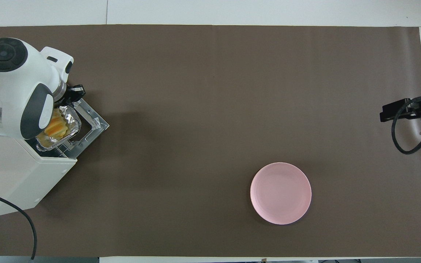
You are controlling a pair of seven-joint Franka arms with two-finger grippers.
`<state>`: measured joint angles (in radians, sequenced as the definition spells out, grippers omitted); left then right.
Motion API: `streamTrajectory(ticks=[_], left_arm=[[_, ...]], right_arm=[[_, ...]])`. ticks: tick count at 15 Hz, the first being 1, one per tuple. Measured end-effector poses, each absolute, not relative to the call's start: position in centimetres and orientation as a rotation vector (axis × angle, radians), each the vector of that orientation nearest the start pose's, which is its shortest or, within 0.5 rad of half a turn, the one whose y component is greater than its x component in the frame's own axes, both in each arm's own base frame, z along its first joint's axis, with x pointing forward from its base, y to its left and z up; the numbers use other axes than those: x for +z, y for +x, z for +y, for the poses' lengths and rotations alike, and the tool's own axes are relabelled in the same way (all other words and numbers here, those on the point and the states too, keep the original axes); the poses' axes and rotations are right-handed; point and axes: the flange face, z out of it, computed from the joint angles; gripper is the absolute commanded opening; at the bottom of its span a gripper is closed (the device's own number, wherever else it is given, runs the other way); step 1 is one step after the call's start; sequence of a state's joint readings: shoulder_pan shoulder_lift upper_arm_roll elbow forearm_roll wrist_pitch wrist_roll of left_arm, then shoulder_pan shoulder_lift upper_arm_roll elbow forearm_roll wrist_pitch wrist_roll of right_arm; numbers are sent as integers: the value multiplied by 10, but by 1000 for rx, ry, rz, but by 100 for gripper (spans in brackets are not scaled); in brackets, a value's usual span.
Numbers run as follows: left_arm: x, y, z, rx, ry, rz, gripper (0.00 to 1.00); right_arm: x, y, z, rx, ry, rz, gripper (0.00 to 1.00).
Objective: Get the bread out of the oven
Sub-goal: 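Pull the foil tray out of the oven with the left gripper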
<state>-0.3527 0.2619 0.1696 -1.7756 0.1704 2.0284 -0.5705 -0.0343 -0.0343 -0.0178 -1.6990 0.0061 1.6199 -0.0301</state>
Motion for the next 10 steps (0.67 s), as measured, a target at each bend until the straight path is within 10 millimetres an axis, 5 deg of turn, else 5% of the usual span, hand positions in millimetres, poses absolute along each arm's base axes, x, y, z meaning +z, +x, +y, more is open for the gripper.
streamTrajectory(ticks=[4,10], left_arm=[[432,611,-205,-123,-3029,-331,0],[427,585,-282,-88,-3127,-149,0]], right_arm=[[587,544,-28,70,-3132,35,100],[587,544,-28,70,-3132,35,100]])
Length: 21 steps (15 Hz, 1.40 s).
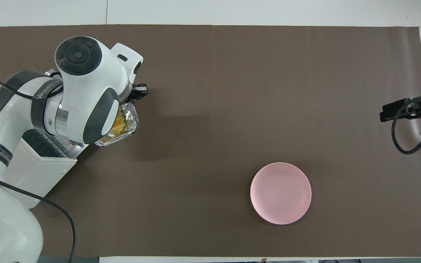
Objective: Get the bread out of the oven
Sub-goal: 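Pull the foil tray out of the oven with the left gripper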
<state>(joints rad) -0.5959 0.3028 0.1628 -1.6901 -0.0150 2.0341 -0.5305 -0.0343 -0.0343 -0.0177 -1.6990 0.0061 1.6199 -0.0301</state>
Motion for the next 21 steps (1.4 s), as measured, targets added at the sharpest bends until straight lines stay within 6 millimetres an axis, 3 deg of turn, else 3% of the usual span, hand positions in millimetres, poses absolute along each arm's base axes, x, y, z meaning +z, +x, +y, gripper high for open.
streamTrajectory(ticks=[4,11,16,20,21], left_arm=[[422,585,-303,-95,-3175,-69,0],[381,558,-384,-53,-3188,96,0],[376,511,-446,-3,-3186,245,0],[357,492,-474,-4,-3180,269,0],[351,491,-476,-9,-3185,264,43]], right_arm=[[587,544,-28,70,-3132,35,100],[587,544,-28,69,-3132,35,100],[587,544,-28,69,-3132,35,100],[587,544,-28,69,-3132,35,100],[587,544,-28,69,-3132,35,100]])
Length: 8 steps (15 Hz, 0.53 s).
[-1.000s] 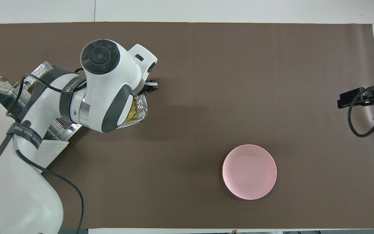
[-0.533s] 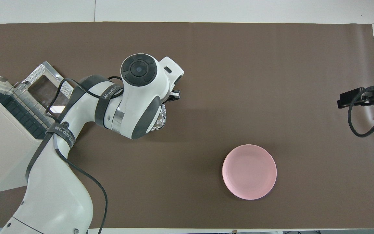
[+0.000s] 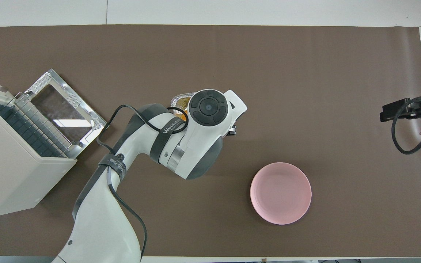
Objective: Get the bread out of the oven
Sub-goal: 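Pull the foil tray out of the oven with the left gripper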
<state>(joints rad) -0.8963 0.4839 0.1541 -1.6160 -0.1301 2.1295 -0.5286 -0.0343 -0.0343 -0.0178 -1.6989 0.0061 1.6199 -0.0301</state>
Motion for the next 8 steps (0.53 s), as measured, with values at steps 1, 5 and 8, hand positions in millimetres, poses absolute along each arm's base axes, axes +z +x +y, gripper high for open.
streamTrajectory(ticks=[1,5,8], left_arm=[[346,492,-478,-5,-3194,253,99],[345,499,-475,-13,-3207,184,100],[353,514,-462,-35,-3204,124,100]], right_arm=[[587,544,-28,69,-3132,35,100],[587,544,-28,69,-3132,35,100],[587,544,-28,69,-3132,35,100]])
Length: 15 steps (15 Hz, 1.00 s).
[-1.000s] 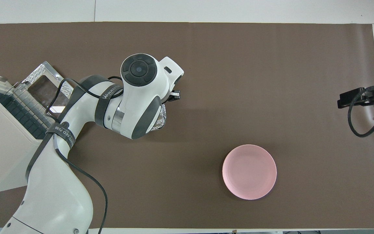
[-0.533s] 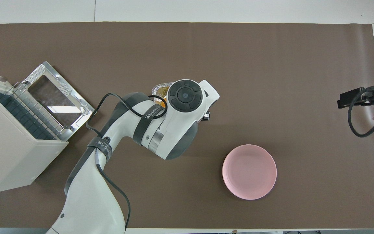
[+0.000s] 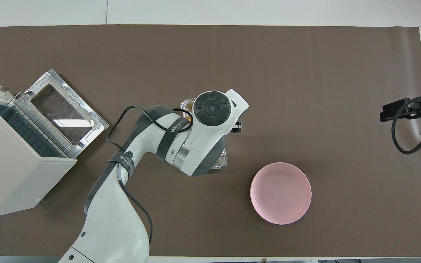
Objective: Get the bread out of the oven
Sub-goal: 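Pull the foil tray out of the oven with the left gripper, then release the tray on the table and withdraw the left gripper, then reach the right gripper to the foil tray and grasp its edge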
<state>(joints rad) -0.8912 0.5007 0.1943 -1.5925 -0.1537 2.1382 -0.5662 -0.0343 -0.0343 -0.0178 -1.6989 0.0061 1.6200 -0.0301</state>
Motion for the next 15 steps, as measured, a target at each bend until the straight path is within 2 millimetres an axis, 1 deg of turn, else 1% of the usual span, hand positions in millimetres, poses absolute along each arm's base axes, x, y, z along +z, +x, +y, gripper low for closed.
streamTrajectory(ticks=[1,2,3,4,5,6,8,9,10,11,12,14,15], left_arm=[[359,525,-452,-54,-3206,89,100],[371,537,-437,-69,-3210,45,100],[388,550,-418,-68,-3213,-6,100],[408,561,-394,-53,-3213,-66,100],[430,572,-364,-33,-3212,-135,100],[450,583,-329,-16,-3209,-216,100],[486,603,-250,3,-3200,-354,100],[499,609,-212,17,-3198,-385,100],[511,612,-174,38,-3197,-394,100],[519,613,-142,64,-3197,-401,100],[525,610,-115,101,-3190,-397,100],[536,602,-81,127,-3143,-297,100],[543,598,-68,120,-3121,-248,100]], right_arm=[[587,544,-28,69,-3132,35,100],[587,544,-28,69,-3132,35,100],[587,544,-28,69,-3132,35,100],[587,544,-28,69,-3132,35,100],[587,544,-28,69,-3132,35,100],[587,544,-28,71,-3132,34,100],[590,541,-23,80,-3132,19,100],[592,540,-17,75,-3133,2,100],[593,540,-8,70,-3133,-24,100],[594,539,3,69,-3134,-56,100],[593,539,16,71,-3134,-89,100],[592,540,43,51,-3133,-152,100],[589,542,64,31,-3131,-169,100]])
